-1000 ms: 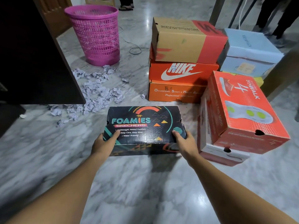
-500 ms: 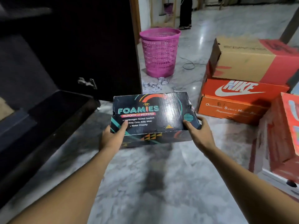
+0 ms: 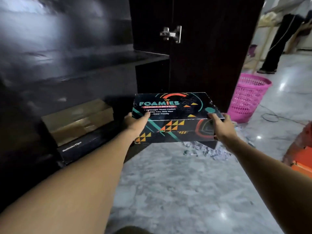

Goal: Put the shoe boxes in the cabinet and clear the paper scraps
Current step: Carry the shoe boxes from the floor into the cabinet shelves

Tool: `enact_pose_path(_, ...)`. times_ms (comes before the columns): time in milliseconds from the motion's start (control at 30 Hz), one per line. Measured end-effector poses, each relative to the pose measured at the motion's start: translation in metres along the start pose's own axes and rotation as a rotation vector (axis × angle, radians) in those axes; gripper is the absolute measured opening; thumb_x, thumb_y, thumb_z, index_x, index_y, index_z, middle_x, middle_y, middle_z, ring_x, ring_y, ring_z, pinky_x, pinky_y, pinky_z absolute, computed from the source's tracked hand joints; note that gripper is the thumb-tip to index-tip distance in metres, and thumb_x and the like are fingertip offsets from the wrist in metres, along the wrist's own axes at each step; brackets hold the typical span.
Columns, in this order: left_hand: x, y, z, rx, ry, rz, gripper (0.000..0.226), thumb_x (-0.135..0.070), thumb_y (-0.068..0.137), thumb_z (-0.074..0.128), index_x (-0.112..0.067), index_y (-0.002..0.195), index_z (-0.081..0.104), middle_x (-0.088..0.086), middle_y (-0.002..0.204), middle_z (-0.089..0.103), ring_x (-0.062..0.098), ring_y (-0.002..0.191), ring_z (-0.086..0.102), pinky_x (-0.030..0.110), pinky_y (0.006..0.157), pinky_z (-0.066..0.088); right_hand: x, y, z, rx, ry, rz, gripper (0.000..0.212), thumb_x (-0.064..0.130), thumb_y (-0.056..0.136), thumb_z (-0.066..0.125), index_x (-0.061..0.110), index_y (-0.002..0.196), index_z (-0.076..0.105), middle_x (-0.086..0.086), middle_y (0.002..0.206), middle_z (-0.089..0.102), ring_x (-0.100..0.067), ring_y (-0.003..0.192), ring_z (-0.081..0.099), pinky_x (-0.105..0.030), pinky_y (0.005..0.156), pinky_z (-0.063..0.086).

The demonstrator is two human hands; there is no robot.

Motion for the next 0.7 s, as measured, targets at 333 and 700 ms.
enact_pose_path(333,0.03,-0.004,-0.1,-0.477,-0.107,0.004,0.047,-0.033,0.086,0.071,-0.008,0.123,0.058,0.007,0.117,0.066,0.027,0.108,0.061,0.025,0.076,0.04,0.044,0.015,0.132,0.193,0.027,-0.024,0.06,0.048,0.087,0.065,0.012,0.129,0.042,-0.009,0.114,0.058,-0.03,0.108,0.059,-0.041,0.099,0.046)
enact_pose_path(700,0.033,0.018,-0.176,-0.876,-0.166,-0.049,0.04,-0.026,0.083,0.073,-0.008,0.114,0.056,0.004,0.096,0.061,0.022,0.088,0.06,0.026,0.076,0.047,0.068,-0.012,0.269,0.353,0.249,0.052,0.065,0.039,0.089,0.065,0.014,0.144,0.041,-0.021,0.145,0.031,-0.038,0.128,0.043,-0.031,0.105,0.034)
Point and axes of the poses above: each hand's wrist, its own y-axis towards the middle knuckle, its own z-axis out of the palm, x = y × z, the point moved 6 cm from there along y, towards the middle knuckle
